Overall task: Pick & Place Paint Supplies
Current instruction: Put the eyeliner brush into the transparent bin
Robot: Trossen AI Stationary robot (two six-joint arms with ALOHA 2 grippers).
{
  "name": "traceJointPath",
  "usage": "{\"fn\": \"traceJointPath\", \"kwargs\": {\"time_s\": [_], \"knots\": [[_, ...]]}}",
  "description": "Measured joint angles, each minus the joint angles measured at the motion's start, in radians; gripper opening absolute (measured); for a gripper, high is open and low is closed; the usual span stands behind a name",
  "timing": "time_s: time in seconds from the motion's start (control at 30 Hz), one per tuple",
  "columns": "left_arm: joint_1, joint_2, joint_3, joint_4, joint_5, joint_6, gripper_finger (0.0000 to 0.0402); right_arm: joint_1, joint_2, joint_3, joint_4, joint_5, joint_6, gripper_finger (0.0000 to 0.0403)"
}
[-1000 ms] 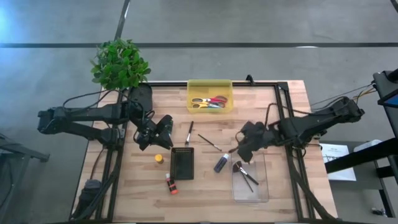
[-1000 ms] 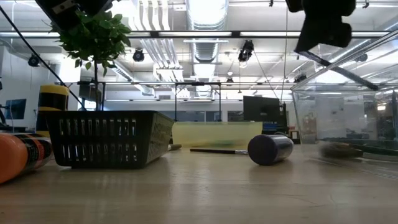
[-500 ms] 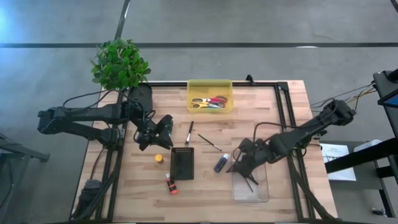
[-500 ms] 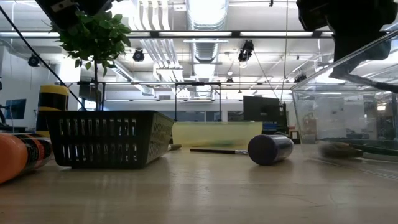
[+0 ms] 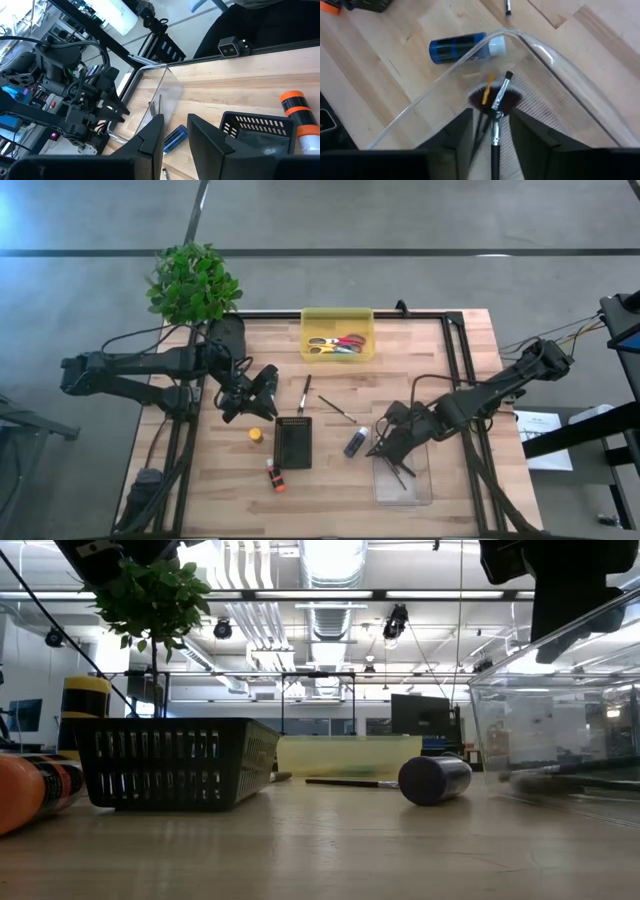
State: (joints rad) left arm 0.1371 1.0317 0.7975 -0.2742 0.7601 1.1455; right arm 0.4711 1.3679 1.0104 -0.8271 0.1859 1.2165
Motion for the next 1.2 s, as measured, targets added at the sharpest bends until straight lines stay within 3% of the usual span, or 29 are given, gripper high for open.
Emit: {"fn": "traceJointPath", "kwargs": {"time_s": [0.13, 0.3, 0.47, 0.83, 1.2], "knots": [[0.0, 0.0, 0.0, 0.0, 0.0, 0.002, 0.0093, -0.02, -0.021, 0.05, -0.007, 0.065, -0.075, 0.0158], [-0.005, 0.0, 0.0, 0.008, 0.0, 0.002, 0.0093, -0.097, -0.024, 0.181, -0.027, 0.177, -0.271, 0.0163], [-0.005, 0.0, 0.0, 0.009, 0.0, 0.001, 0.0093, -0.214, 0.059, 0.306, -0.071, 0.175, -0.472, 0.0164], [-0.005, 0.0, 0.0, -0.006, -0.005, -0.002, 0.0093, -0.451, 0.319, 0.445, -0.233, -0.044, -0.648, 0.0164], [-0.005, 0.0, 0.0, -0.01, -0.008, -0.002, 0.0093, -0.475, 0.476, 0.441, -0.22, -0.174, -0.674, 0.0164]]}}
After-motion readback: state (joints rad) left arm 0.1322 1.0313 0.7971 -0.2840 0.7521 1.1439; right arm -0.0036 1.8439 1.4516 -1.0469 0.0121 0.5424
